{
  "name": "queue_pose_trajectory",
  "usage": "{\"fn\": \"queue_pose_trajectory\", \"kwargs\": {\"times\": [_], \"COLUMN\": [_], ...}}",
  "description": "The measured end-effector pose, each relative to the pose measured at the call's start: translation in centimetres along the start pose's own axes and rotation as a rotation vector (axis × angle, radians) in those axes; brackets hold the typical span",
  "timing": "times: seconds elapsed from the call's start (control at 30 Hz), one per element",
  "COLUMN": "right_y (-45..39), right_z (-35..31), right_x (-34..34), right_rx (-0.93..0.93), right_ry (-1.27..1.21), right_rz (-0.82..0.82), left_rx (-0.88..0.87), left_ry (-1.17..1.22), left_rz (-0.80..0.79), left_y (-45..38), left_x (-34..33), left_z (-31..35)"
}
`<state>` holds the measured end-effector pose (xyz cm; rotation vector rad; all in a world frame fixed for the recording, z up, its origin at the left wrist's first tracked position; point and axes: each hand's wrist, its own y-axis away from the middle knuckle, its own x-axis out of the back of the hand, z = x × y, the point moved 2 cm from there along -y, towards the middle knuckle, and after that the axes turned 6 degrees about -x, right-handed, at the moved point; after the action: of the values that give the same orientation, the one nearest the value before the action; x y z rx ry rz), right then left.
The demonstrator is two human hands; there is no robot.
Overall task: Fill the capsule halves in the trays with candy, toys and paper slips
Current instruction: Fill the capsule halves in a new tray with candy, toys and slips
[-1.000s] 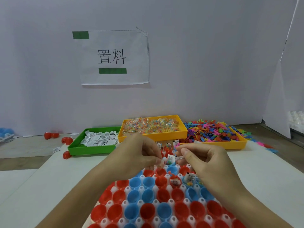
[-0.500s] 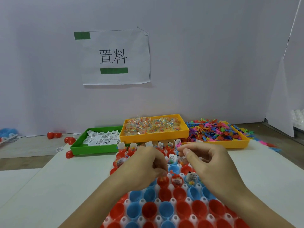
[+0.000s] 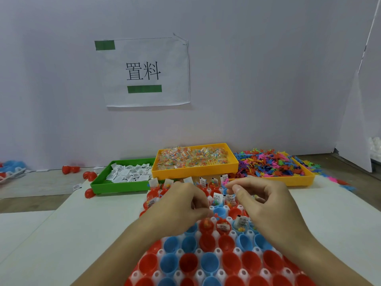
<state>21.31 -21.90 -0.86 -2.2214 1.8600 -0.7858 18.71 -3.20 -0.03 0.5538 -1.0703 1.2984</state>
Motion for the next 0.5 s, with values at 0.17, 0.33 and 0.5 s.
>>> {"fn": "queue_pose_trajectory", "kwargs": {"times": [0.17,0.33,0.5], "right_y": [-0.2,-0.5,-0.6], "right_z": [0.0,0.2,0.3], "right_x": [0.4,0.7,0.7], "right_rx": [0.017,0.016,0.024], "right_ry": [-0.021,-0.040,-0.026], "right_rz": [0.017,0.037,0.035], "left_rx": [0.099,0.463,0.552], "left_ry": [-0.004,-0.170,-0.276], "left_rz": [0.115,0.407,0.194], "left_y": [0.1,-1.5,-3.6], "left_x": [3.8,7.1,7.2], "left_z": [-2.8,-10.7,-16.0]}}
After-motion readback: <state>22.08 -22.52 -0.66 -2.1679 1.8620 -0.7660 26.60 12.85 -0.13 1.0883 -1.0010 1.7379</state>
